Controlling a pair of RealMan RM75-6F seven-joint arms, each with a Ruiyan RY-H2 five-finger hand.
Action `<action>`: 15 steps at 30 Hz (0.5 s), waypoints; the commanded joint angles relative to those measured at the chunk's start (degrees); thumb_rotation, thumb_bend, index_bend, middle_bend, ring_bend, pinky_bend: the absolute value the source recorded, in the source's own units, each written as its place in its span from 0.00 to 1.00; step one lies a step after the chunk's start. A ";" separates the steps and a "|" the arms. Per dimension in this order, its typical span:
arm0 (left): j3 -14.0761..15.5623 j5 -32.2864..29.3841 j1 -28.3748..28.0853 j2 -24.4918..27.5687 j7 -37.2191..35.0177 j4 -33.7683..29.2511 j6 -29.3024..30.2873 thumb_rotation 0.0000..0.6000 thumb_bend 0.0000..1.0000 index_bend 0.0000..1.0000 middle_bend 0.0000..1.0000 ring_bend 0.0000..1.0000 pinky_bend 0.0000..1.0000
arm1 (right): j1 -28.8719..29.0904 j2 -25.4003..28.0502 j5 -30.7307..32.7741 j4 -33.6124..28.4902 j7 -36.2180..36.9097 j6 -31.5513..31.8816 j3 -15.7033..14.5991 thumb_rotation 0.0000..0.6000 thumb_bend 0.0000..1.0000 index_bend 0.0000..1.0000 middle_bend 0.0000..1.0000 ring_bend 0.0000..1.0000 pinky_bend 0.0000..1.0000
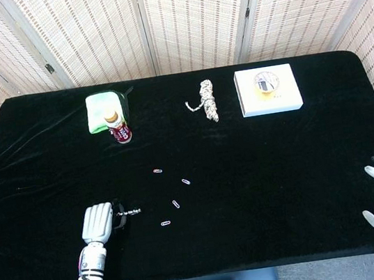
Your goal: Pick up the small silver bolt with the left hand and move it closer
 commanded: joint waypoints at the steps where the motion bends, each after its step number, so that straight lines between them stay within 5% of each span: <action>1: 1.23 0.71 1.04 -1.17 1.28 -0.66 1.21 1.00 0.60 0.83 1.00 1.00 1.00 | -0.28 0.01 -0.78 0.80 0.97 1.06 -0.22 1.00 0.33 0.00 0.00 0.00 0.00; 15: 1.39 0.43 0.24 -8.52 6.45 2.66 -0.69 1.00 0.61 0.83 1.00 1.00 1.00 | -1.92 -0.69 -1.91 4.65 4.98 6.21 -0.48 1.00 0.33 0.00 0.00 0.00 0.00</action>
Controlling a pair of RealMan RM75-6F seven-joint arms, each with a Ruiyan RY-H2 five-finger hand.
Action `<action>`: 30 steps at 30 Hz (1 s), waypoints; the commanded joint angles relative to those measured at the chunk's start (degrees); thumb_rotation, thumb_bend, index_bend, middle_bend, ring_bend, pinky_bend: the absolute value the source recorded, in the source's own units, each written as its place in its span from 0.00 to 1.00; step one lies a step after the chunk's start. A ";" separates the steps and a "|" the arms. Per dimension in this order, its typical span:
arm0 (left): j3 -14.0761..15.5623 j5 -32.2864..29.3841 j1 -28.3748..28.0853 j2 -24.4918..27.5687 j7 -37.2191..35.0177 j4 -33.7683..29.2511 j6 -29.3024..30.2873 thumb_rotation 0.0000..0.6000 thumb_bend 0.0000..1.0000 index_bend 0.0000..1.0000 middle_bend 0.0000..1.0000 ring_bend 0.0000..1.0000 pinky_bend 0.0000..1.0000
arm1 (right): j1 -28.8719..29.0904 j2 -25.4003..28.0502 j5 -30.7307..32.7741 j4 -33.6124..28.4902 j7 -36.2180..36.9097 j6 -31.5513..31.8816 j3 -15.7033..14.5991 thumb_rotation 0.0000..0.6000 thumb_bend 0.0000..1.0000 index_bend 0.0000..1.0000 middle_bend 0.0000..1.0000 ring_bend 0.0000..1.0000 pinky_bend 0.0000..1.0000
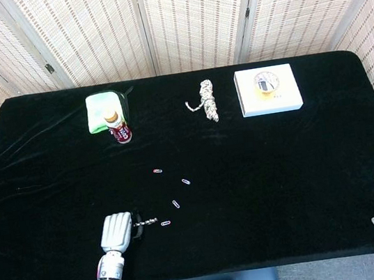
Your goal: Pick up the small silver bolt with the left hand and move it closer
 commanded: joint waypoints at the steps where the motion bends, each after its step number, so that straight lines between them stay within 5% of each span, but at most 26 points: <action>1: -0.27 -0.36 -0.48 -1.27 1.20 0.86 -0.70 1.00 0.61 0.83 1.00 1.00 1.00 | -0.17 -0.12 -0.13 0.55 0.67 0.43 -0.07 1.00 0.33 0.00 0.00 0.00 0.00; 21: -0.43 -0.93 -1.37 -6.11 9.06 3.76 -0.71 1.00 0.61 0.83 1.00 1.00 1.00 | -1.70 -1.32 -0.94 4.58 3.70 5.48 -0.02 1.00 0.33 0.00 0.00 0.00 0.00; 30: -1.84 1.73 -0.80 -1.18 9.93 1.25 2.32 1.00 0.61 0.83 1.00 1.00 1.00 | -1.20 -1.25 -1.09 3.69 2.32 4.21 -0.17 1.00 0.33 0.00 0.00 0.00 0.00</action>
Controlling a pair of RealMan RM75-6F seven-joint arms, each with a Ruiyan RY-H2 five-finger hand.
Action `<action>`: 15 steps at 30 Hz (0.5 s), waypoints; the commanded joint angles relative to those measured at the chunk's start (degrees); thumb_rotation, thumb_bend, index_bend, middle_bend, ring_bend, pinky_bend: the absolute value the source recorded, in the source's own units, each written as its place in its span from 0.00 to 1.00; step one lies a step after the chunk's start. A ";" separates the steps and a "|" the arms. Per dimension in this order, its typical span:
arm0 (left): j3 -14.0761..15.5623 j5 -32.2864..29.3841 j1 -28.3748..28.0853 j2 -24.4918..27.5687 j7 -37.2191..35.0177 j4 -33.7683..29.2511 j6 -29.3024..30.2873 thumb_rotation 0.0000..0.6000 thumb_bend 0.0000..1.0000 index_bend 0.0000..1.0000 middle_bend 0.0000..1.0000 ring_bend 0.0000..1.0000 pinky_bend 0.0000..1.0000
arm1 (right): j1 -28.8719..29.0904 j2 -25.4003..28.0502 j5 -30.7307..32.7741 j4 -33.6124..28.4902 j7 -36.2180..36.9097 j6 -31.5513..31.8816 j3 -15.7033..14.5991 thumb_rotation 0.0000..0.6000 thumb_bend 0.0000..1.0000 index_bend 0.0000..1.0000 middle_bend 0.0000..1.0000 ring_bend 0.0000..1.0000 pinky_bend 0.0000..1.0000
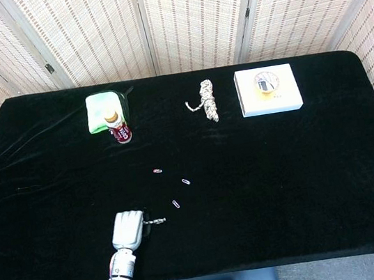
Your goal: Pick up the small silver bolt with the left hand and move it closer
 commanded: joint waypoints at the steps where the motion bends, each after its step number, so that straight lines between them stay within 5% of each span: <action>1: -1.06 0.90 0.64 4.11 0.16 -1.75 1.63 1.00 0.61 0.83 1.00 1.00 1.00 | 0.07 0.04 0.05 -0.38 -0.45 -0.20 0.00 1.00 0.33 0.00 0.00 0.00 0.00; 15: -4.96 -2.16 3.19 13.42 -12.28 3.27 -1.93 1.00 0.61 0.84 1.00 1.00 1.00 | 2.23 1.13 1.33 -5.37 -4.89 -6.63 -0.01 1.00 0.33 0.00 0.00 0.00 0.00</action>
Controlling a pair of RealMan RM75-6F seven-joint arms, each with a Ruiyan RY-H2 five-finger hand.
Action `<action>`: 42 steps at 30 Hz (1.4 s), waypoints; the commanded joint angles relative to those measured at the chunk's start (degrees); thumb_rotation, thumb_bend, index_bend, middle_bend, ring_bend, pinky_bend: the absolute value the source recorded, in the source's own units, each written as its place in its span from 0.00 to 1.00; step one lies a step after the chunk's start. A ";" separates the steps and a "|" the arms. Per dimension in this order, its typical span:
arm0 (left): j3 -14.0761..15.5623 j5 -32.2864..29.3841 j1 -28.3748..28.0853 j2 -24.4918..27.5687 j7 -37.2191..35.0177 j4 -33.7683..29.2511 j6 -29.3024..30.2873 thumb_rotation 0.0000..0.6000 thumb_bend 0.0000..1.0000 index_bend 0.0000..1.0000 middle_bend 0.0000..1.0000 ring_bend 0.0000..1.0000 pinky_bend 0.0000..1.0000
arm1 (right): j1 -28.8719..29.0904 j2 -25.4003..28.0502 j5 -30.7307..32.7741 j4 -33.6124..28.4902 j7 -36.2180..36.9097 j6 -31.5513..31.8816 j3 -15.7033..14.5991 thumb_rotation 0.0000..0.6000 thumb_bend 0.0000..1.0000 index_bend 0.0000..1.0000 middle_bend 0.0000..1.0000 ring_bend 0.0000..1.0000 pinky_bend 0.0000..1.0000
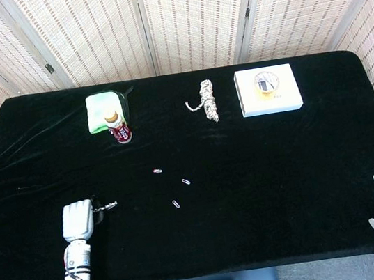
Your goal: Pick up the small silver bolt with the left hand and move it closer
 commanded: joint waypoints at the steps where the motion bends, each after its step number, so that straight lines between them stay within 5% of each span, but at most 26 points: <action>1: -0.14 0.10 0.17 0.51 -2.12 1.32 -1.56 1.00 0.61 0.84 1.00 1.00 1.00 | 0.62 0.41 0.44 -1.08 -0.81 -1.42 0.01 1.00 0.33 0.00 0.00 0.00 0.00; 5: 0.07 1.56 -0.16 -0.63 -3.69 1.77 -1.68 1.00 0.60 0.80 1.00 1.00 1.00 | 0.69 0.62 0.35 -1.60 -1.23 -1.69 -0.07 1.00 0.33 0.00 0.00 0.00 0.00; 11: 0.05 2.63 -0.71 -2.12 -4.77 2.21 -1.97 1.00 0.37 0.57 1.00 1.00 1.00 | 0.26 0.55 0.53 -1.06 -0.52 -0.67 0.03 1.00 0.33 0.00 0.00 0.00 0.00; 19: 0.33 1.68 -1.52 -0.74 -3.34 0.61 -4.19 1.00 0.15 0.04 1.00 1.00 1.00 | 0.03 0.26 0.55 -0.65 -0.32 -0.08 0.17 1.00 0.33 0.00 0.00 0.00 0.00; 25: 0.70 2.87 -0.56 3.69 -3.30 -4.27 -2.81 1.00 0.11 0.00 1.00 1.00 1.00 | 0.31 0.35 0.87 -1.06 -0.74 -0.99 0.22 1.00 0.33 0.00 0.00 0.00 0.00; 32: 2.36 5.80 3.97 16.43 -3.93 -17.06 2.48 1.00 0.10 0.00 0.96 0.99 0.99 | 1.39 0.83 1.44 -2.44 -1.82 -3.98 0.11 1.00 0.33 0.00 0.00 0.00 0.00; 35: 4.60 9.19 7.77 21.15 -6.10 -19.45 7.07 1.00 0.11 0.00 0.62 0.71 0.77 | 2.07 1.05 2.39 -3.47 -2.93 -6.06 0.31 1.00 0.33 0.00 0.00 0.00 0.00; 37: 6.44 11.95 10.14 23.90 -8.83 -19.89 9.24 1.00 0.12 0.00 0.34 0.43 0.52 | 2.62 1.31 3.63 -4.43 -3.61 -8.08 0.48 1.00 0.33 0.00 0.00 0.00 0.00; 42: 12.84 18.68 17.01 30.14 -20.69 -17.53 13.17 1.00 0.13 0.00 0.04 0.04 0.11 | 4.52 2.10 8.44 -7.69 -6.41 -14.78 1.48 1.00 0.33 0.00 0.00 0.00 0.00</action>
